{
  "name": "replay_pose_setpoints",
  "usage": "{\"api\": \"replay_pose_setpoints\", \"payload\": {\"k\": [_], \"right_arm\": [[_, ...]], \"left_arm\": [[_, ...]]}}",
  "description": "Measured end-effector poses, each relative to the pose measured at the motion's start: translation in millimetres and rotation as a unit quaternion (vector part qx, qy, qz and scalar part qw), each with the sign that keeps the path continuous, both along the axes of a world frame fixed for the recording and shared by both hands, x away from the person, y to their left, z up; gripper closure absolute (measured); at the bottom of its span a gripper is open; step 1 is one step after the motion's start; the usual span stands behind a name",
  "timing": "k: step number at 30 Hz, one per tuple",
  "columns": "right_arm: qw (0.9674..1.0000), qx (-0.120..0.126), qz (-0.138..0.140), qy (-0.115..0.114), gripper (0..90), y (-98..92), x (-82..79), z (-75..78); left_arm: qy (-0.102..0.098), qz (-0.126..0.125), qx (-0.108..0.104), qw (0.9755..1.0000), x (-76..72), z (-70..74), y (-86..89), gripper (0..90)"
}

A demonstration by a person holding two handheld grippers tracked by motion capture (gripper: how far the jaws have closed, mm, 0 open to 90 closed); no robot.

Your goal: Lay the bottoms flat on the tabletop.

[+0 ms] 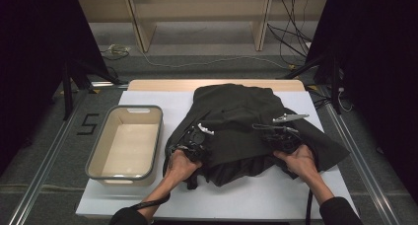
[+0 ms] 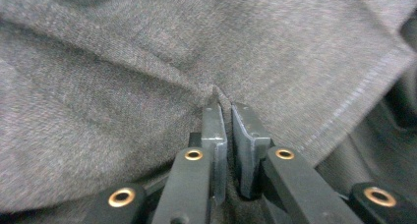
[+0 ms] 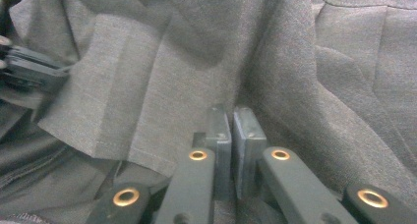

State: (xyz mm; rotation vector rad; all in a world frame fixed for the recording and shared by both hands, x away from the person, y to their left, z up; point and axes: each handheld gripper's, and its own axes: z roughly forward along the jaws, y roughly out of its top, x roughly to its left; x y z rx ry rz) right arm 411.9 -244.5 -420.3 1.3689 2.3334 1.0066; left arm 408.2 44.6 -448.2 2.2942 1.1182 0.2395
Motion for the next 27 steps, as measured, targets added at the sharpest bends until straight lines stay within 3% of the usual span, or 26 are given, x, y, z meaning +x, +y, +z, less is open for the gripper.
{"api": "replay_pose_setpoints", "payload": {"k": [4, 11, 20, 27], "right_arm": [[1.0000, 0.001, 0.000, 0.001, 88.0, -1.6, -0.6, 0.4], [1.0000, 0.005, 0.006, -0.002, 88.4, -4.4, -6.5, 5.4], [0.9989, 0.033, 0.034, 0.006, 89.0, -13.0, -44.5, 27.7], [0.9975, 0.033, 0.056, 0.027, 89.0, -3.0, -70.4, 23.3]], "left_arm": [[0.005, -0.011, -0.020, 0.9997, -10.5, 11.5, 9.2, 85.7], [0.005, -0.044, -0.033, 0.9985, -31.0, 25.2, 23.3, 85.7], [-0.008, -0.069, -0.047, 0.9965, -52.4, 37.6, 32.2, 85.3], [0.012, -0.074, -0.057, 0.9955, -52.9, 30.1, 30.2, 84.5]]}}
